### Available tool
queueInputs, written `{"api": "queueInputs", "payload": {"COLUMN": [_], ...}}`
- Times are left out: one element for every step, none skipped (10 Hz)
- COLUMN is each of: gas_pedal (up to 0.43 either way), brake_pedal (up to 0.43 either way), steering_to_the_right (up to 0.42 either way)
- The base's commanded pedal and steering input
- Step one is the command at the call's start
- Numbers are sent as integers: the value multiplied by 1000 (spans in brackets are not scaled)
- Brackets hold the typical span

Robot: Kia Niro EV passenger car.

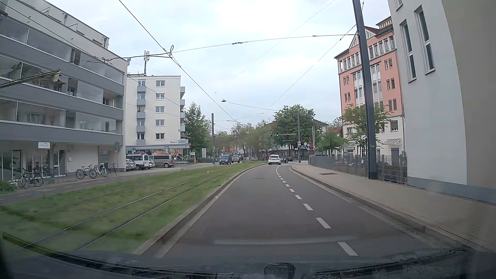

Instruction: Follow the waypoints while adhering to traffic rules and regulations

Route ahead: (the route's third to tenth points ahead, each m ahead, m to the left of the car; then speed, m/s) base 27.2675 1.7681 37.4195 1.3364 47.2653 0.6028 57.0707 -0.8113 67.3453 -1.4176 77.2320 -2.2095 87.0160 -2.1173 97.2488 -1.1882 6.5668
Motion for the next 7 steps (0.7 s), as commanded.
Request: {"api": "queueInputs", "payload": {"gas_pedal": [98, 98, 98, 98, 98, 98, 98], "brake_pedal": [0, 0, 0, 0, 0, 0, 0], "steering_to_the_right": [-1, -2, -3, -3, -3, -3, -3]}}
